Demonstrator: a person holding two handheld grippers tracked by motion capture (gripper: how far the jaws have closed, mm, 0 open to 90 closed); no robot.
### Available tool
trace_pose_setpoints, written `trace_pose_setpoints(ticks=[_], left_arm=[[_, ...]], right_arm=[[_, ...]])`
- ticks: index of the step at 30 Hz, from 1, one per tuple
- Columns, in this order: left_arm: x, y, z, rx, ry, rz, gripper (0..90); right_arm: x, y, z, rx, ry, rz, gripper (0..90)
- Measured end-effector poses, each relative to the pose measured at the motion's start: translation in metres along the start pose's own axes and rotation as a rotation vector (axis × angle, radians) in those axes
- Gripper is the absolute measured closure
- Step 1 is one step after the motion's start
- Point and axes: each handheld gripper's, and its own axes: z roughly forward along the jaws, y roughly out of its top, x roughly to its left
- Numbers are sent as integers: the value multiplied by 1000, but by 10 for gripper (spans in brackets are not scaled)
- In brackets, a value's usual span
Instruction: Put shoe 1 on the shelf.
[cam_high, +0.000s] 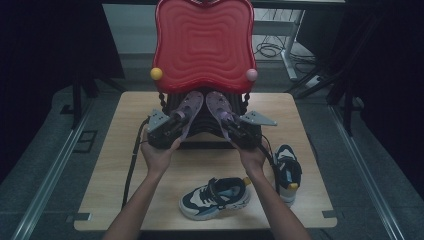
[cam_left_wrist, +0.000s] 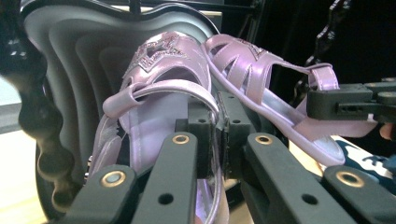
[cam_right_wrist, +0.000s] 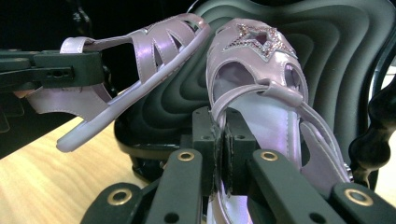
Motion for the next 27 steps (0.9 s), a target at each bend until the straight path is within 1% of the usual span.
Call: trace_pose_setpoints(ticks=[1,4,5,7,10,13,15,19,21,25,27], left_arm=[[0,1,5,8,7,17,853],[0,2,8,10,13,22,851],[0,2,11,8,23,33,851],[1,3,13,7,29,40,851],[2,3,18,3,43,45,851],[5,4,20,-4,50,40,850],[6,4,21,-6,52,37,850],[7,3,23,-4,51,43,850],[8,3,23,-1,48,41,850],[9,3,24,-2,46,42,849],[9,3,25,-4,47,41,849]], right_arm=[[0,1,3,-4,-9,5,853],[0,1,6,-8,-18,6,854],[0,1,9,-12,-24,15,854],[0,1,9,-14,-25,17,854],[-1,2,13,-26,-46,19,854],[-2,2,14,-29,-55,15,854],[-3,2,17,-28,-65,22,854],[-4,3,19,-25,-61,17,854],[-3,3,21,-30,-71,12,854],[-1,5,23,-29,-69,16,854],[0,7,25,-32,-74,9,854]])
